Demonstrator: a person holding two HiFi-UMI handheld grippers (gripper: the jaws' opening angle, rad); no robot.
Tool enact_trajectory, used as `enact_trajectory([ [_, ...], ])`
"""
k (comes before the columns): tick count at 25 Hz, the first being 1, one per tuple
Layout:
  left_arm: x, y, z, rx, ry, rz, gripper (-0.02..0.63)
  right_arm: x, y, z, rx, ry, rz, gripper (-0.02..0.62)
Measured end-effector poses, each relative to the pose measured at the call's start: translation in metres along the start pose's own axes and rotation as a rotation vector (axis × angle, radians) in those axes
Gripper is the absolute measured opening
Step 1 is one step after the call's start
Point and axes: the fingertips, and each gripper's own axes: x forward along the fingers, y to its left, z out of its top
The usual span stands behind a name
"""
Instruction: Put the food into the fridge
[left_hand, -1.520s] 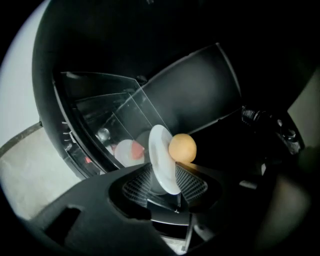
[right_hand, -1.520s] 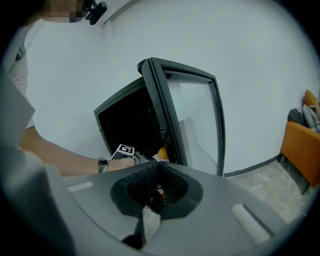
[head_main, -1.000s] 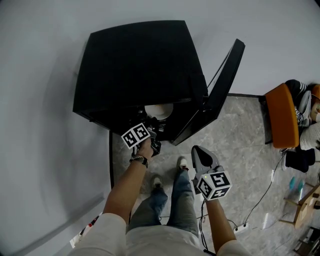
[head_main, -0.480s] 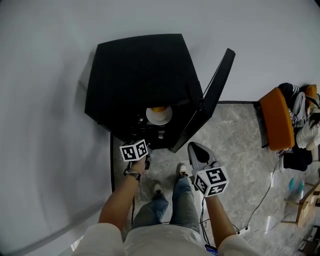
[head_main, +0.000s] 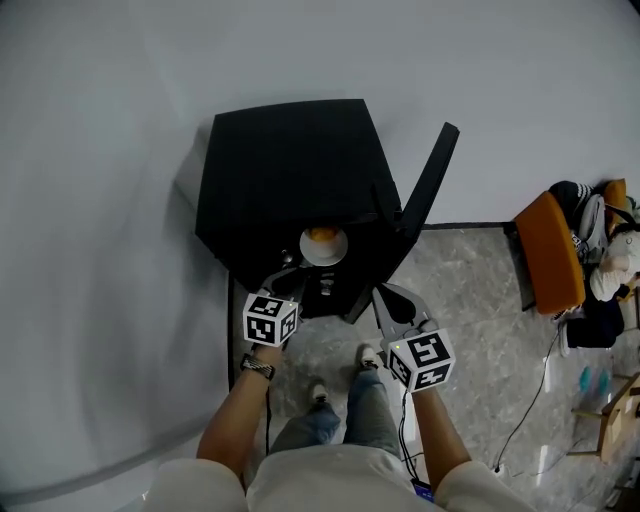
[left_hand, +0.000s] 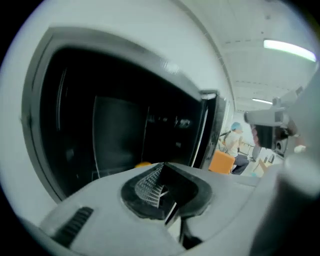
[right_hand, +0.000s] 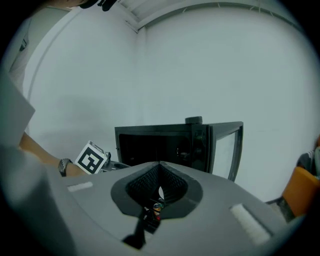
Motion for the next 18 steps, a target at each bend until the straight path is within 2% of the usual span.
enact_trajectory([
  [7, -0.045, -0.028, 0.052, 0.106, -0.114, 0.003, 0.000, -0.010, 0.006, 0.029, -0.048, -0.032, 0.016, 0.008],
  [12, -0.076, -0.054, 0.081, 0.178, -0.166, -0.018, 0.002, -0.023, 0.012, 0.049, -0.085, -0.040, 0.033, 0.006],
  [18, -0.105, -0.074, 0.133, 0.326, -0.226, -0.044, 0.002, -0.030, 0.029, 0.078, -0.175, -0.061, 0.077, 0.006],
])
